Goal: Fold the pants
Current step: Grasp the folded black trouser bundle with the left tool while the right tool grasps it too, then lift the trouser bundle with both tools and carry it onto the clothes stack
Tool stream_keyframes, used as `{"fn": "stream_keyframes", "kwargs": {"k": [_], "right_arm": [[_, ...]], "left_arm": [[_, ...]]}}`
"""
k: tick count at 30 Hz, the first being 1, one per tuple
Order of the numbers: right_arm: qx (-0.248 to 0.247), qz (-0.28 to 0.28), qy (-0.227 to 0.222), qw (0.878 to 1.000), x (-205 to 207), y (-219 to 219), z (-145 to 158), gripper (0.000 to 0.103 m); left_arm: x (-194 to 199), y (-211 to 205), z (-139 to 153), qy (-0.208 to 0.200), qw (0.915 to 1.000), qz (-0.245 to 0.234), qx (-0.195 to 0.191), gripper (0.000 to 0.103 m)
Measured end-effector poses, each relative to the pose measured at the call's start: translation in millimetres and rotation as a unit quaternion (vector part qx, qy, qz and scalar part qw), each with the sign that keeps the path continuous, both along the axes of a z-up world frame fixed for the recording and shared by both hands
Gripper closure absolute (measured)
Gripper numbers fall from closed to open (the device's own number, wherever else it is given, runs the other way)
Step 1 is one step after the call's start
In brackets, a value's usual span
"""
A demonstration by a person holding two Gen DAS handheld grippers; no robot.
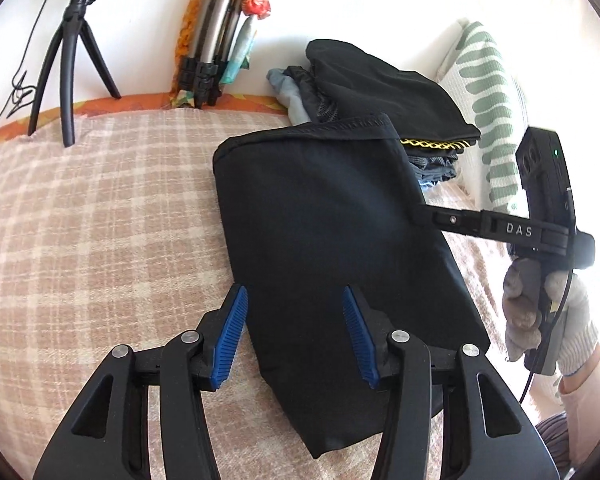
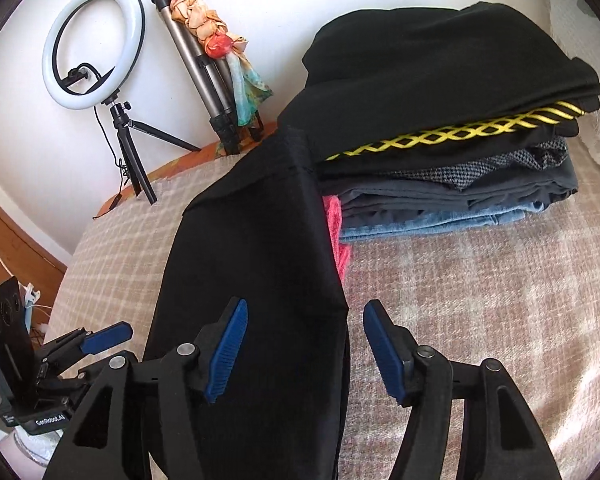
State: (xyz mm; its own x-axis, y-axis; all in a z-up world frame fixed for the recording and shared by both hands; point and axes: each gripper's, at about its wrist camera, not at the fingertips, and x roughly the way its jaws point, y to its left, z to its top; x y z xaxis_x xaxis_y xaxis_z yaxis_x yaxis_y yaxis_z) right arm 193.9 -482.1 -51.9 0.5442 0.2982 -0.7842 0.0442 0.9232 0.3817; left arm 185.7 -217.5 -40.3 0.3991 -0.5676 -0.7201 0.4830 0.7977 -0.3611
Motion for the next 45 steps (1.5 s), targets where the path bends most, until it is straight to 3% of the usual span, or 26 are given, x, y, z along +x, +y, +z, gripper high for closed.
{"fn": "stream_keyframes", "kwargs": {"k": [6,13,16,17,19,21,23,27,34,45], "right_arm": [[0.092,-0.013,0.01,0.996,6,-20,-23,0.037],[0.094,0.02,0.007,0.995,11,-13,-33,0.036],[0.133,0.043,0.004,0.99,12,-13,-39,0.039],[0.138,0.049,0.006,0.989,12,-11,-41,0.044],[0.141,0.051,0.004,0.989,14,-10,-40,0.046],[0.164,0.056,0.016,0.985,17,-8,-46,0.066],[0.174,0.052,0.014,0.983,15,-7,-49,0.073],[0.171,0.05,0.01,0.984,16,-2,-42,0.084],[0.135,0.05,-0.003,0.99,14,13,-22,0.089],[0.105,0.066,-0.052,0.991,-3,26,24,0.092]], "left_arm": [[25,2,-18,0.064,0.997,0.011,-0.041,0.055],[48,1,-35,0.11,0.9906,0.017,-0.08,0.054],[54,0,-37,0.119,0.9876,0.019,-0.101,0.054],[56,-1,-38,0.118,0.9871,0.018,-0.106,0.054],[58,-5,-39,0.116,0.987,0.015,-0.11,0.054],[59,-8,-39,0.113,0.9869,0.016,-0.114,0.054],[60,-10,-39,0.112,0.9867,0.017,-0.117,0.055],[61,-10,-42,0.107,0.9879,0.031,-0.108,0.075],[54,-7,-29,0.075,0.9918,0.036,-0.097,0.091],[34,0,16,0.005,0.995,0.03,-0.096,0.093]]}}
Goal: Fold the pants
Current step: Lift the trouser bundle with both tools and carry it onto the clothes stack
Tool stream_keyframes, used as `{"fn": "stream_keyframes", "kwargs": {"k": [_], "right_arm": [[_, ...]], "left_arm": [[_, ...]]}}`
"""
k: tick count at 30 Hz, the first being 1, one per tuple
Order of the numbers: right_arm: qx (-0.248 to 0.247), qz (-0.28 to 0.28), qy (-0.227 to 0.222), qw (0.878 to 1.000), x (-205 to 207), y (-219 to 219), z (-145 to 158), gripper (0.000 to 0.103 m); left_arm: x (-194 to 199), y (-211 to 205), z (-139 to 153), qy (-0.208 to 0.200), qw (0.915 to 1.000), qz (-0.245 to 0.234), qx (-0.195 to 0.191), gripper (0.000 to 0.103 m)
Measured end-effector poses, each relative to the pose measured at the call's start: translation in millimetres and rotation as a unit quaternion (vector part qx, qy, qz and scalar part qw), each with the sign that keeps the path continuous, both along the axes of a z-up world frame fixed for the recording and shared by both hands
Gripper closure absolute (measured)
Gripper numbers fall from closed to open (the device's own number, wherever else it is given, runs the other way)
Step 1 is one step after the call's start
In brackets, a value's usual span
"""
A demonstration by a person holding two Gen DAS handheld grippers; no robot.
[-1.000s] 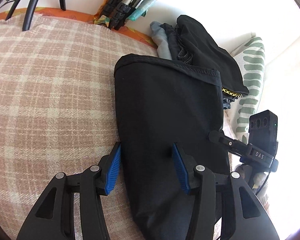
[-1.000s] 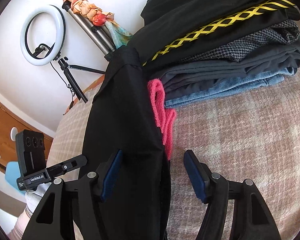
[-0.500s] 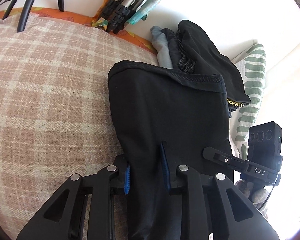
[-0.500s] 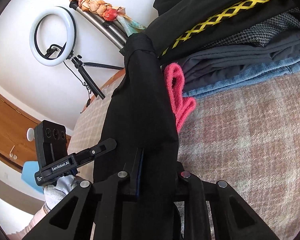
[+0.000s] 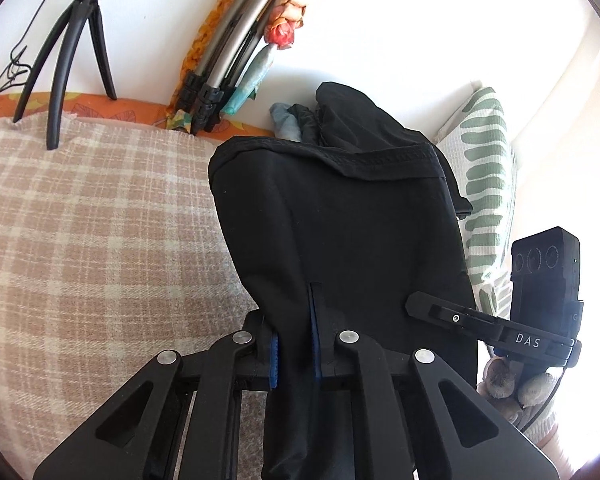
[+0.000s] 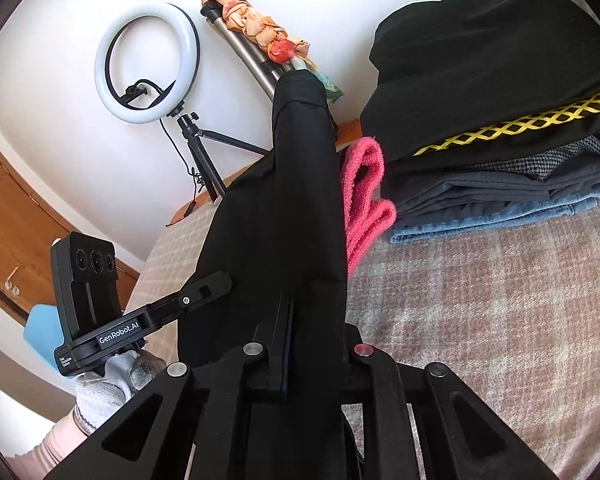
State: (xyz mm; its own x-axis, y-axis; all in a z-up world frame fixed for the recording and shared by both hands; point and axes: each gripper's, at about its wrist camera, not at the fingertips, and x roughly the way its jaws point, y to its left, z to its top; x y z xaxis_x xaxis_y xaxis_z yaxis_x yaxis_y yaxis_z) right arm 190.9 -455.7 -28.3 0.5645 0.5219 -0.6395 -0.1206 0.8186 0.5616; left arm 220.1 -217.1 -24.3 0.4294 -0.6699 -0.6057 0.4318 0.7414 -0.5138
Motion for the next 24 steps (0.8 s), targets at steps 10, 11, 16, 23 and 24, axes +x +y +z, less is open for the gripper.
{"fn": "stream_keyframes", "kwargs": {"k": [10,11,16,23,24], "right_arm": [[-0.016,-0.025,-0.038,0.999,-17,-20,41,0.092],[-0.018,-0.029,-0.041,0.999,-16,-23,46,0.092],[-0.024,-0.041,-0.068,0.997,-10,-45,77,0.092],[-0.036,-0.058,-0.097,0.993,10,-85,114,0.092],[-0.036,-0.06,-0.098,0.993,13,-92,117,0.092]], "left_arm": [[-6,-27,44,-0.061,0.998,-0.019,0.003,0.094],[-4,-31,48,-0.065,0.9977,-0.022,0.003,0.094],[12,-51,77,-0.093,0.9953,-0.027,-0.005,0.094],[42,-91,110,-0.127,0.9913,-0.031,-0.013,0.094],[47,-96,113,-0.13,0.9908,-0.033,-0.014,0.094]]}}
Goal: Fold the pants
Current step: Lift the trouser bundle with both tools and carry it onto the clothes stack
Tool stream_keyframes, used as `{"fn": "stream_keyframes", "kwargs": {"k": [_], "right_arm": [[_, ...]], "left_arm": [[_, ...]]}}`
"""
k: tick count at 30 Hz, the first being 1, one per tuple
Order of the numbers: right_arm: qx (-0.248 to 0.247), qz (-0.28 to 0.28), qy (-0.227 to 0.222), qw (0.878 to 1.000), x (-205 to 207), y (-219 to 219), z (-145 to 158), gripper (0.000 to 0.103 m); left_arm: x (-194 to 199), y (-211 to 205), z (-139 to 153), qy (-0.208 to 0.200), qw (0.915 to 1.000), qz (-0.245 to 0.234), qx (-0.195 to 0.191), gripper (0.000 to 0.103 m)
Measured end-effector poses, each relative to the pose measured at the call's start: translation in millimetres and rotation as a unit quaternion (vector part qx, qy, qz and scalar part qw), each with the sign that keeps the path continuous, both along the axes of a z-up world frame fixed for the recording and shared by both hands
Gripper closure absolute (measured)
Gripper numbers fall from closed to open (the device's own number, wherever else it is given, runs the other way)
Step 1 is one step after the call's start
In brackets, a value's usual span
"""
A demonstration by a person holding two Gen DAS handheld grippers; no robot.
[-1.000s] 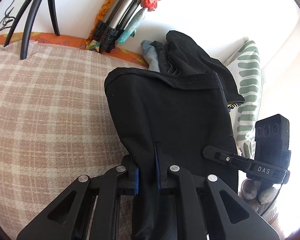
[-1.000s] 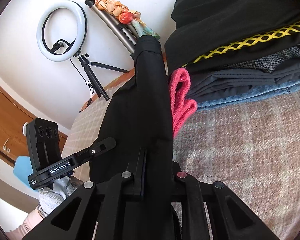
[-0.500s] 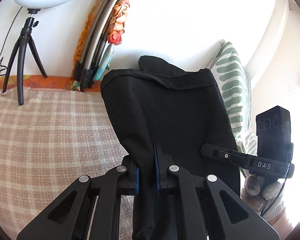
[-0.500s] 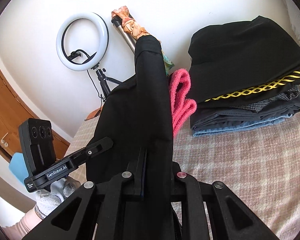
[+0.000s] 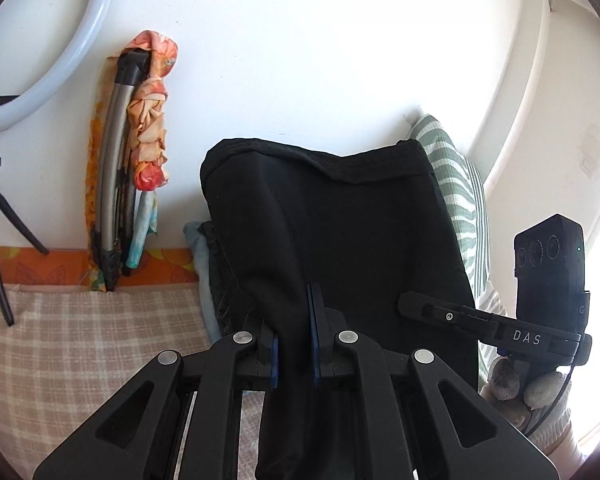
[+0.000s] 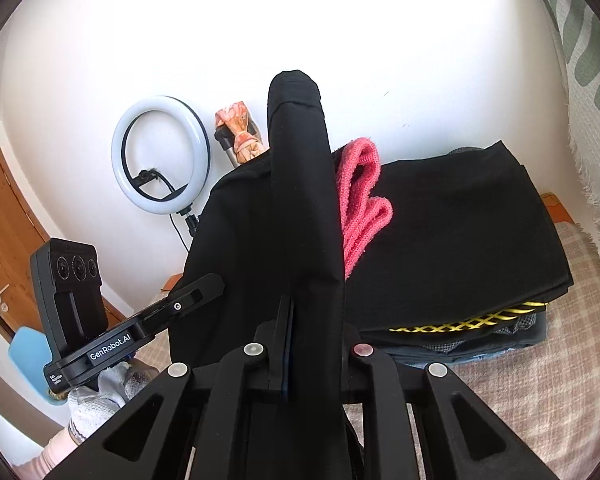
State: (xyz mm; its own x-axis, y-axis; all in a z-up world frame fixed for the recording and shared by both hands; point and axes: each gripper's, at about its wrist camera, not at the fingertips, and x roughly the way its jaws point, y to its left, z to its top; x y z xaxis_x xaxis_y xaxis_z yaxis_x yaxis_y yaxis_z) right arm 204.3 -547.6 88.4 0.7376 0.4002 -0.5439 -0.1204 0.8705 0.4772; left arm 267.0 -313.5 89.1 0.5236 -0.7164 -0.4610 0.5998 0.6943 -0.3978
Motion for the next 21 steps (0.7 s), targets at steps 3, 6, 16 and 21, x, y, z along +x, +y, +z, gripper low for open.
{"fn": "stream_keyframes", "kwargs": {"k": [3,6,16,21], "right_arm": [[0.0,-0.008,-0.001,1.0,9,-21,4,0.092],[-0.008,-0.016,0.001,1.0,21,-38,6,0.092],[-0.03,-0.037,0.007,0.999,79,-65,6,0.092],[-0.04,-0.041,0.017,0.998,105,-84,-4,0.092]], "left_arm": [[13,-17,6,-0.009,0.9999,-0.005,0.003,0.094],[26,-35,8,-0.013,0.9999,-0.008,0.008,0.094],[72,-86,8,-0.017,0.9997,-0.011,0.016,0.094],[95,-107,-3,-0.013,0.9995,-0.009,0.028,0.094]]}}
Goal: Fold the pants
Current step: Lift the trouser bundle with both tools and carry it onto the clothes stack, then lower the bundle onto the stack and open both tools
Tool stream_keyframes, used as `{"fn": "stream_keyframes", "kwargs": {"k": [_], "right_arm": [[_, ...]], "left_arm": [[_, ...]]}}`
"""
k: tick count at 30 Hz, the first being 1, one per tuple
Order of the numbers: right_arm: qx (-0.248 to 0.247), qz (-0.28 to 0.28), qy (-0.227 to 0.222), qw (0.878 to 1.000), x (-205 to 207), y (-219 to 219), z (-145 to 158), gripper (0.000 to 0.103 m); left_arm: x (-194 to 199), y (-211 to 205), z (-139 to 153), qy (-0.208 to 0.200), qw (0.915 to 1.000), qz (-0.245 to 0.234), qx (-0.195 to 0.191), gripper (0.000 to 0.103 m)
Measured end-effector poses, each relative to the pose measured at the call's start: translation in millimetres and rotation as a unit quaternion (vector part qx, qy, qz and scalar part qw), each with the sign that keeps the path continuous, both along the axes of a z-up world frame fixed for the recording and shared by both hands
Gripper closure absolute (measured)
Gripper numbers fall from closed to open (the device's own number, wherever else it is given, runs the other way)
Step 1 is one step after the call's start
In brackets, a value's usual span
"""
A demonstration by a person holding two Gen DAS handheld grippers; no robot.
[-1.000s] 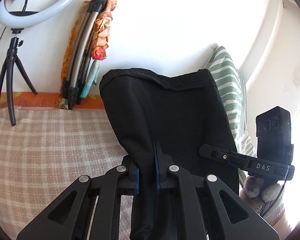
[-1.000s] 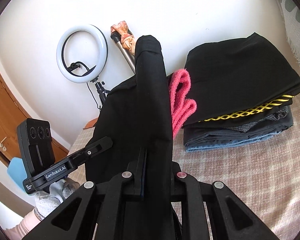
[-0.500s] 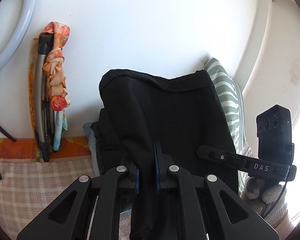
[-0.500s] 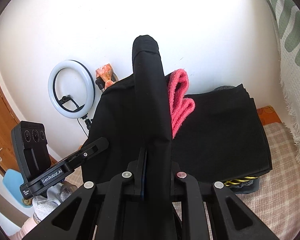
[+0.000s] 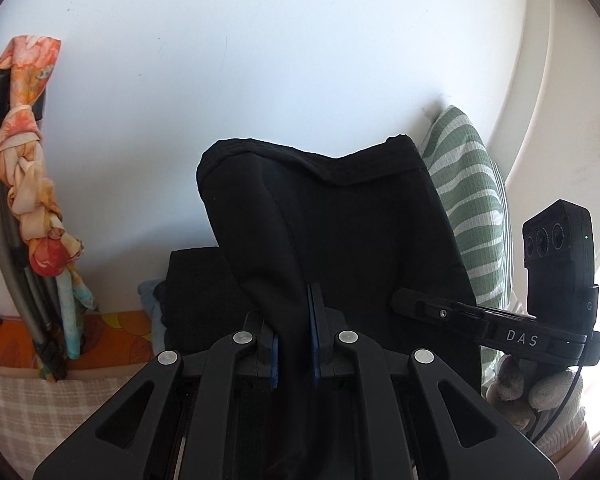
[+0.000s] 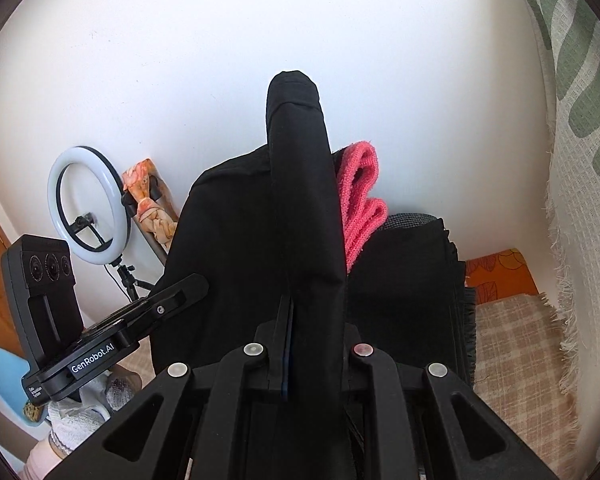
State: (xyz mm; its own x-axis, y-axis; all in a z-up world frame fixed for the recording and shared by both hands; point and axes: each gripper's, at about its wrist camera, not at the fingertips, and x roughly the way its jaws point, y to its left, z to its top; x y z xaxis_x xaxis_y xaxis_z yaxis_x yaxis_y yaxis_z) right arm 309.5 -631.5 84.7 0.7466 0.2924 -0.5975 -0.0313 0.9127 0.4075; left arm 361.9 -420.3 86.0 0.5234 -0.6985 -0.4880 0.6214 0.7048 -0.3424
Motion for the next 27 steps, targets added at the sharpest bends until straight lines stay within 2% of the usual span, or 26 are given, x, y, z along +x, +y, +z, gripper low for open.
{"fn": "stream_keyframes", "kwargs": {"k": [11,17,21,27], "right_arm": [[-0.004,-0.001,0.034,0.999,36,-17,-41,0.091],[-0.02,-0.011,0.037,0.999,39,-26,-49,0.084],[-0.023,-0.039,0.031,0.999,34,-39,-46,0.077],[-0.057,-0.076,0.034,0.995,29,-49,-43,0.074]], "left_arm": [[25,-28,-41,0.014,0.9989,0.005,0.045,0.094],[24,-36,-49,-0.006,0.997,0.002,0.077,0.092],[25,-39,-49,-0.019,0.9948,0.007,0.1,0.085],[22,-36,-47,-0.039,0.9918,0.022,0.12,0.077]]}}
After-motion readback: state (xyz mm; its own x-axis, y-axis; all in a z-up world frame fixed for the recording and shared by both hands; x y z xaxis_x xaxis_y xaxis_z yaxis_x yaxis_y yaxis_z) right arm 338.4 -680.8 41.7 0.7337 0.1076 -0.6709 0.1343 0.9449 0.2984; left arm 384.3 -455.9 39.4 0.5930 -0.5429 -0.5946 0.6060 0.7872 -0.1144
